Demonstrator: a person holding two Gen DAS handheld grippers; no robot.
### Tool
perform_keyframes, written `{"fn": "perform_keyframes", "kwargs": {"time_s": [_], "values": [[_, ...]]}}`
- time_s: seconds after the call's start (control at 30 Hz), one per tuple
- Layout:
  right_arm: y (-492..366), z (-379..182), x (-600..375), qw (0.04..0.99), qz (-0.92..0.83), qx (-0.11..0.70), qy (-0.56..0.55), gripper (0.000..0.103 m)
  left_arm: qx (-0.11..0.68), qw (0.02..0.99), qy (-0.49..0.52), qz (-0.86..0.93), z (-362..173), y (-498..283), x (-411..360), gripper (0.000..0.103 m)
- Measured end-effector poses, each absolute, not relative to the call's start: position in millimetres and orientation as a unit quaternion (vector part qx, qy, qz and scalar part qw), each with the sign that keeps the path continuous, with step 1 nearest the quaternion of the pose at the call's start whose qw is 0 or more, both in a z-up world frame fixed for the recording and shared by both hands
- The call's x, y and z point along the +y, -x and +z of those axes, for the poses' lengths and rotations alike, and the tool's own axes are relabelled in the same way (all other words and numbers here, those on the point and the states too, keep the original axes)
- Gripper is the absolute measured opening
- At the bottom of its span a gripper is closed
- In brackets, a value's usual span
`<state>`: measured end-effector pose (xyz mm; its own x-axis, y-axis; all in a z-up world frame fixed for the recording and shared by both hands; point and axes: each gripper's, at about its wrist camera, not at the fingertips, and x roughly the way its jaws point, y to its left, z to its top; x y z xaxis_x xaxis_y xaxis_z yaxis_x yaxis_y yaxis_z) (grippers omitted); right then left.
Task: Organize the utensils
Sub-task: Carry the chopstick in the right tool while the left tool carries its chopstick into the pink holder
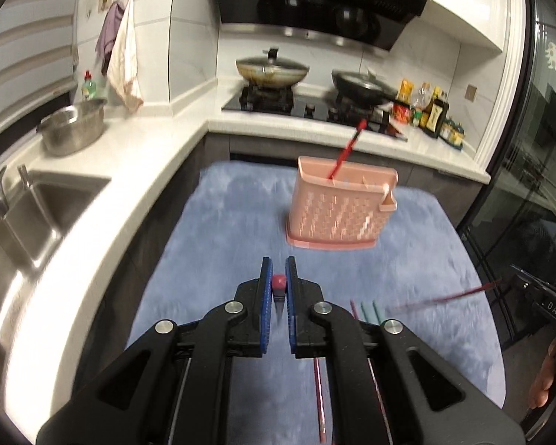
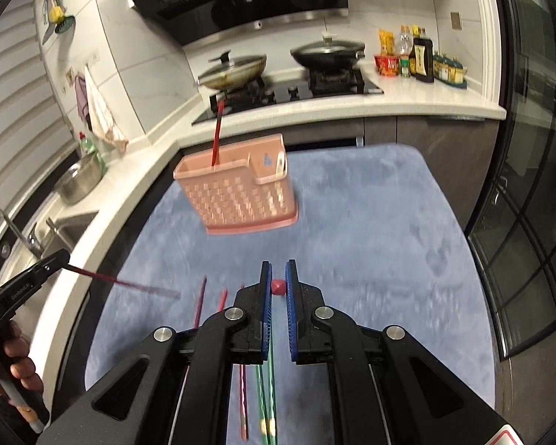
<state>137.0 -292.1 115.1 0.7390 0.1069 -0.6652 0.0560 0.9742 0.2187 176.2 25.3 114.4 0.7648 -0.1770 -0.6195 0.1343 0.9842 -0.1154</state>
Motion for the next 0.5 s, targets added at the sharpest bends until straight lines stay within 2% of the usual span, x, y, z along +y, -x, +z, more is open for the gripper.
{"fn": "perform_keyframes", "kwargs": {"time_s": [0.5], "values": [[-224.9,205.1,-312.6,0.949,0.043,0.264,-0.169,0.007,0.229,0.962,0.084,-0.122,227.7,-257.8,20.4,0.007]]}}
